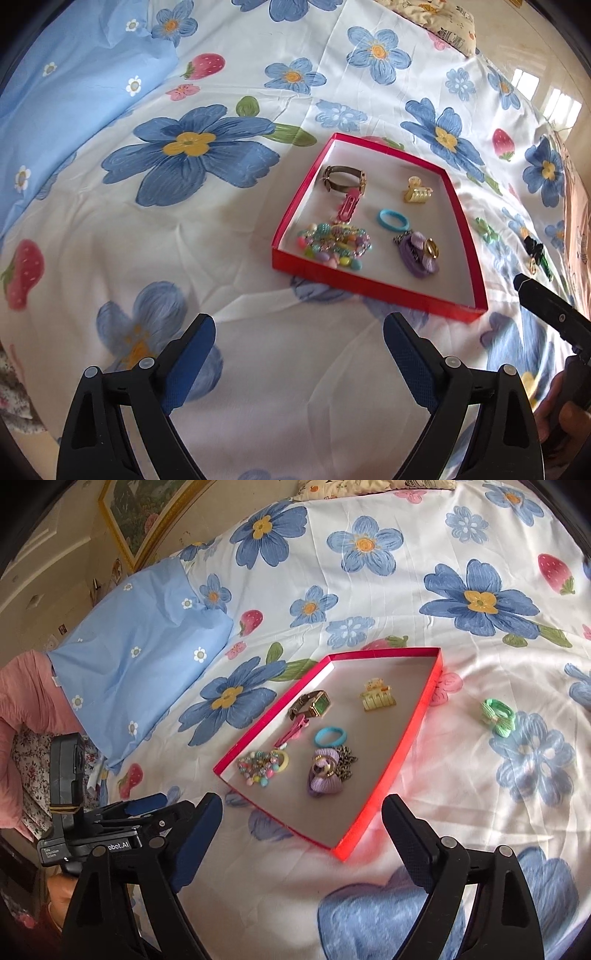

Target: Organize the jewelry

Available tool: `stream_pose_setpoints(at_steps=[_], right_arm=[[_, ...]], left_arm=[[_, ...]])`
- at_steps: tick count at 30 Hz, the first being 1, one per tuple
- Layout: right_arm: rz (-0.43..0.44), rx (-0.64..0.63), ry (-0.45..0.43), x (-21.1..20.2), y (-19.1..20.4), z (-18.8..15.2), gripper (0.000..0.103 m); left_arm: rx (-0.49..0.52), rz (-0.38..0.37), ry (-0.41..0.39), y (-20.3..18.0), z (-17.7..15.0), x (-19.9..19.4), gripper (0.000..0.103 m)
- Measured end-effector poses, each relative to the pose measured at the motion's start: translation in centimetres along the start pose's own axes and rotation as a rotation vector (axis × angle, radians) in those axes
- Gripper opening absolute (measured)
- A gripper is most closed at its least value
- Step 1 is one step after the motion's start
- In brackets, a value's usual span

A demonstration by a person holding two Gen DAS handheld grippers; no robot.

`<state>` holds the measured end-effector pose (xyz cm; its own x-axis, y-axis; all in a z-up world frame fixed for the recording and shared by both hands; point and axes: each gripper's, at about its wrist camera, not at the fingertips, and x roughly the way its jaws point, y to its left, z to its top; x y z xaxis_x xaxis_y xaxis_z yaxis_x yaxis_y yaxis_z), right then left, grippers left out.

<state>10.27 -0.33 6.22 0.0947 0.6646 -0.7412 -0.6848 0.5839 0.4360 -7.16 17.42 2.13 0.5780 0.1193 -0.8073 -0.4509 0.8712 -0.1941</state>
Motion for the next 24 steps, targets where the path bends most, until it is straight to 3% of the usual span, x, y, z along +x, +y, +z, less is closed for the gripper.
stream_pose_setpoints(at_steps=[8,10,14,16,24], right_arm=[[-0.062,-0.053,0.023,-2.5,1.1,0.6,0.090],[-0.077,-0.092,0.026,-3.3,1.7,1.2,0.090],[-0.099,-0.177,0.019,-5.5,3.4,3.0,0.101],[-0.127,-0.207,-0.002,-6.2,4.2,3.4,0.102],[-0.125,-0.190,-0.093,-5.4,4.0,0.5,0.103]], left_arm=[[0.066,0.009,-0.062,-0.5,0.0,-3.8,0.093],[0.096,0.010,-0.088,-0.8,0.4,-5.1,0.100],[0.146,0.025,-0.172,-1.5,1.1,-8.1,0.102],[0.162,0.040,-0.189,-1.6,1.0,-8.7,0.102],[0.117,0.072,-0.276,-1.7,-2.5,-8.0,0.102]])
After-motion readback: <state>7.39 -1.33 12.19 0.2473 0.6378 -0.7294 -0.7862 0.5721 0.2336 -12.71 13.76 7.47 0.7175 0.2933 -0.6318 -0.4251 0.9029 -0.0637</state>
